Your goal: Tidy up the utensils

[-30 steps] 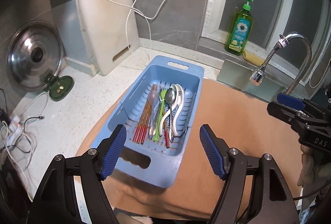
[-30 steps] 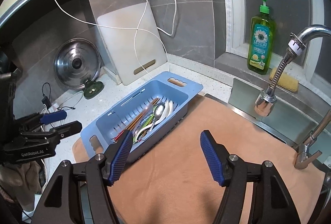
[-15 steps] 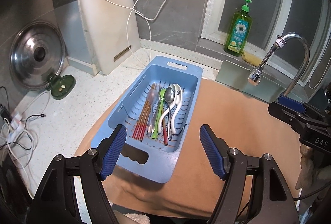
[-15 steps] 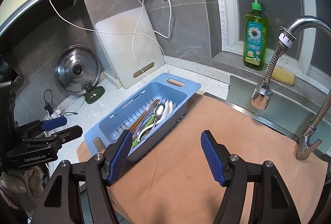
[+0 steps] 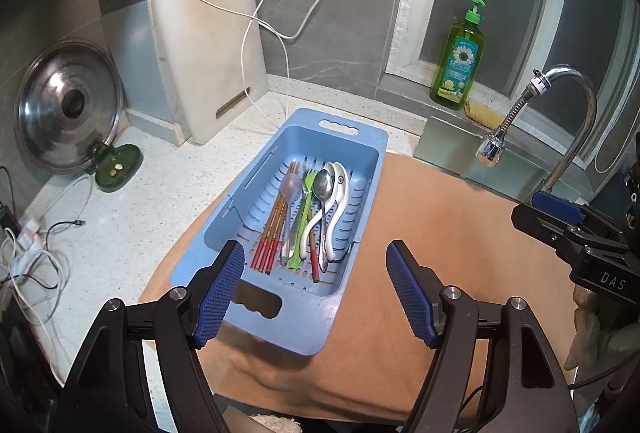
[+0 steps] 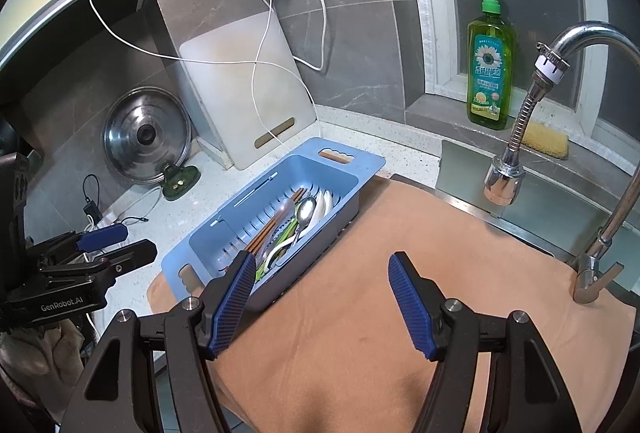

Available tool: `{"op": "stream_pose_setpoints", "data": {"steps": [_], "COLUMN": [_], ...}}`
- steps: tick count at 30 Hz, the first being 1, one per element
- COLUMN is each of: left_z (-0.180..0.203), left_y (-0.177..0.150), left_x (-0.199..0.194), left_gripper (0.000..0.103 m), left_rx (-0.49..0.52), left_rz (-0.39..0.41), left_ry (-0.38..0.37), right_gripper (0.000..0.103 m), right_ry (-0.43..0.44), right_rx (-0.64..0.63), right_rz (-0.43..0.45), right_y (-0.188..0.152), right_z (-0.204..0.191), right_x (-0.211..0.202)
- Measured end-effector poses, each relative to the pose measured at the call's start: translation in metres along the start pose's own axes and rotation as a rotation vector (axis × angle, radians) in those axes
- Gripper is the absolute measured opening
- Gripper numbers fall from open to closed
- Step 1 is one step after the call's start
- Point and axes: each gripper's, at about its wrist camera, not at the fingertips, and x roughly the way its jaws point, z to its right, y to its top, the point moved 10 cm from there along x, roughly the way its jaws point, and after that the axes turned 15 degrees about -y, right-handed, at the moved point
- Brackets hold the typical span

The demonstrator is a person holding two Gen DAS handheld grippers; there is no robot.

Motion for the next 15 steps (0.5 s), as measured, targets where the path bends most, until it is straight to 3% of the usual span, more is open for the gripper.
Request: {"op": "stream_pose_setpoints", "data": {"steps": [15], "left_z": [0.003], "left_y": [0.002], "left_x": [0.007], "left_gripper": [0.074], "left_rx": [-0.002], "left_rz": [-0.008], "left_ry": [0.001], "right_gripper": [0.065], "right_ry": [0.001], "right_rx": [-0.001], "right_rz": [-0.022], "right_y": [-0.002], "right_z": [0.000], "right_x": [0.011]}}
